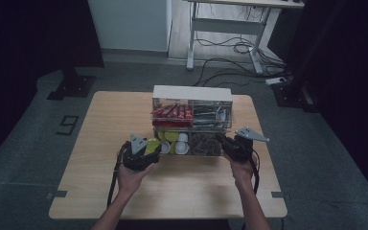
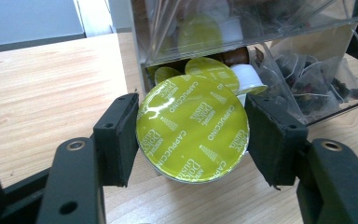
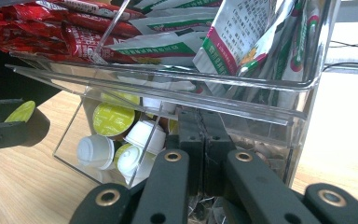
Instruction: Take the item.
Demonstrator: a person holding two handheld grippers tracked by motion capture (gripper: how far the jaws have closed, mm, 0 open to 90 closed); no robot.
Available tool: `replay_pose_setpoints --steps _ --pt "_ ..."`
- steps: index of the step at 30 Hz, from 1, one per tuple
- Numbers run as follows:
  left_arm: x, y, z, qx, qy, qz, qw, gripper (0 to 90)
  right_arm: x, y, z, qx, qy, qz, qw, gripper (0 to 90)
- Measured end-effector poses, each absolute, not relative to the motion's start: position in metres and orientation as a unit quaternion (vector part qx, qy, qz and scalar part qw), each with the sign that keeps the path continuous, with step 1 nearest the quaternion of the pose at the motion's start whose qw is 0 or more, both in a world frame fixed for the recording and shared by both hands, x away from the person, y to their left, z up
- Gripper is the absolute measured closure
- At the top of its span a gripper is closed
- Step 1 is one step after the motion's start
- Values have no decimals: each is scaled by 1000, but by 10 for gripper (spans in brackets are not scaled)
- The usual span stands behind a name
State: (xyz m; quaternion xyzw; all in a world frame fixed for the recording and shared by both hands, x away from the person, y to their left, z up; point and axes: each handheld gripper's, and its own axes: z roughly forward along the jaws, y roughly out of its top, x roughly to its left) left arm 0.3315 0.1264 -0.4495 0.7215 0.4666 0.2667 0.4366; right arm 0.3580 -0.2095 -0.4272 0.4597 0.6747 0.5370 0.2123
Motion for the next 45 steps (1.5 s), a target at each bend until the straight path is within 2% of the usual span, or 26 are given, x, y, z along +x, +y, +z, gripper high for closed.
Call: replay_pose_setpoints --steps 34,45 --pt "334 164 -461 716 497 276 406 381 357 -208 -426 461 677 532 215 884" --pt "341 173 -487 723 516 267 373 381 357 -209 -427 462 674 535 214 883"
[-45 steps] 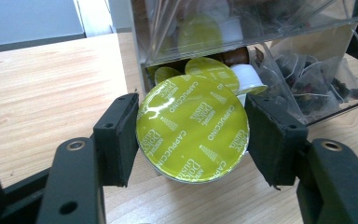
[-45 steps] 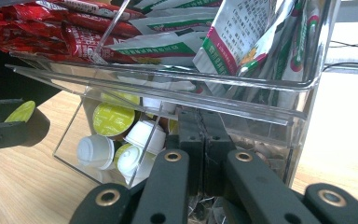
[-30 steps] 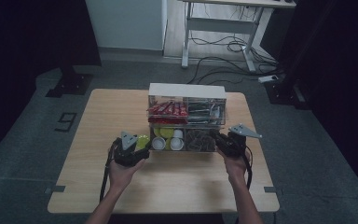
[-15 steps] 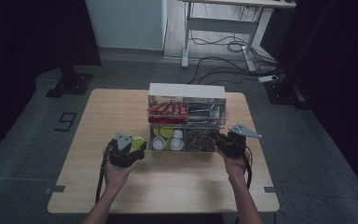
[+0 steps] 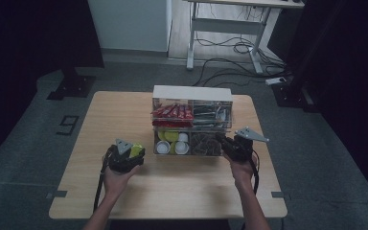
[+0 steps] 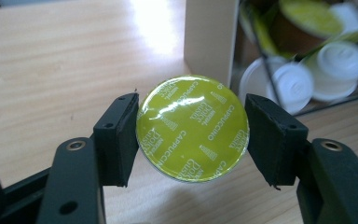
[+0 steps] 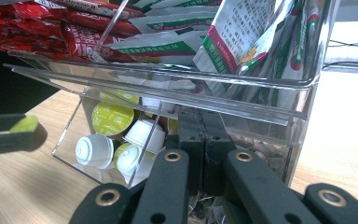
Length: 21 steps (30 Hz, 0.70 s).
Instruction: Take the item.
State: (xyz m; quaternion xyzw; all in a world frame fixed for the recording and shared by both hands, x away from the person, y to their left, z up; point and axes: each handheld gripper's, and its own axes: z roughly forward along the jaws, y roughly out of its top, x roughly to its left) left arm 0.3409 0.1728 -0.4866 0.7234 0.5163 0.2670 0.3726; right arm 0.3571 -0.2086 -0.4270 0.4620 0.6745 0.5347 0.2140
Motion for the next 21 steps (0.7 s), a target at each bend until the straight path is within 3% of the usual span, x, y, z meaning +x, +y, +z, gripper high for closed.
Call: replay_pose_setpoints --steps 21 --pt "347 183 -516 736 537 257 322 380 357 -209 -428 461 674 536 214 882"
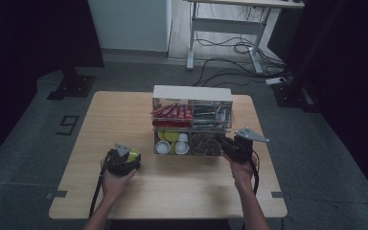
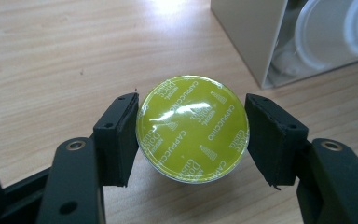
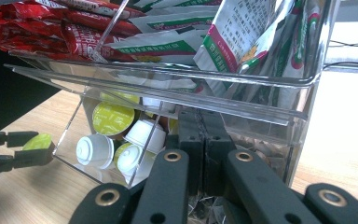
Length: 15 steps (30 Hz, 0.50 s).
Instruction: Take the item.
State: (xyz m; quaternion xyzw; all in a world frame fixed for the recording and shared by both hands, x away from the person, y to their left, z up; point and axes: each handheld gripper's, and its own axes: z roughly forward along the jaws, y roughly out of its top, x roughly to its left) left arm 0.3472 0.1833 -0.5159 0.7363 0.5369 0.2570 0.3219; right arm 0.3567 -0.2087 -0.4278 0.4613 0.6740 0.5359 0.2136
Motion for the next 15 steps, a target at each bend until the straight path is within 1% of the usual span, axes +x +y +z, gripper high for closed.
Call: replay_pose_setpoints --steps 8,15 --pt "349 184 -523 743 541 250 305 379 357 -209 -428 461 674 537 213 882" --pt "350 183 -525 745 538 251 303 378 357 -209 -428 461 674 537 213 882"
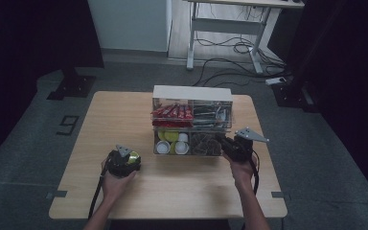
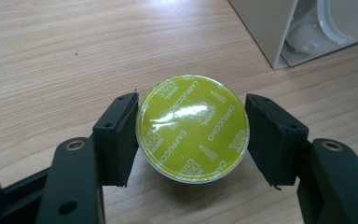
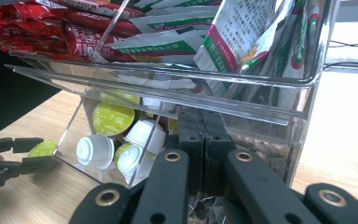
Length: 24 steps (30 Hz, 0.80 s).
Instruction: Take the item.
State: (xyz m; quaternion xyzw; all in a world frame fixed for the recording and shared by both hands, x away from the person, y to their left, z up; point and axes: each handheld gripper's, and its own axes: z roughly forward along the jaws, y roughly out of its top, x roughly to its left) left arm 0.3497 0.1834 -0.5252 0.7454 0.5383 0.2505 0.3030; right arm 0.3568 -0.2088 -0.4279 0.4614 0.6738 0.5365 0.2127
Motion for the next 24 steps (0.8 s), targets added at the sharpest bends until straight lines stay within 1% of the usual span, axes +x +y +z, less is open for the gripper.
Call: replay_pose_setpoints --steps 7,11,13,21,24 --pt "350 184 -525 748 536 244 305 369 357 -209 -428 460 675 537 212 882" --pt "347 185 -522 744 529 253 319 303 357 -209 -428 460 675 537 211 882" --pt "345 186 -519 738 530 259 329 286 357 -209 -428 460 674 538 211 882" --pt "333 194 -507 726 527 260 356 284 356 -209 -429 460 674 537 213 882" --pt "326 196 -504 728 523 253 363 283 356 -210 -428 460 674 537 213 881"
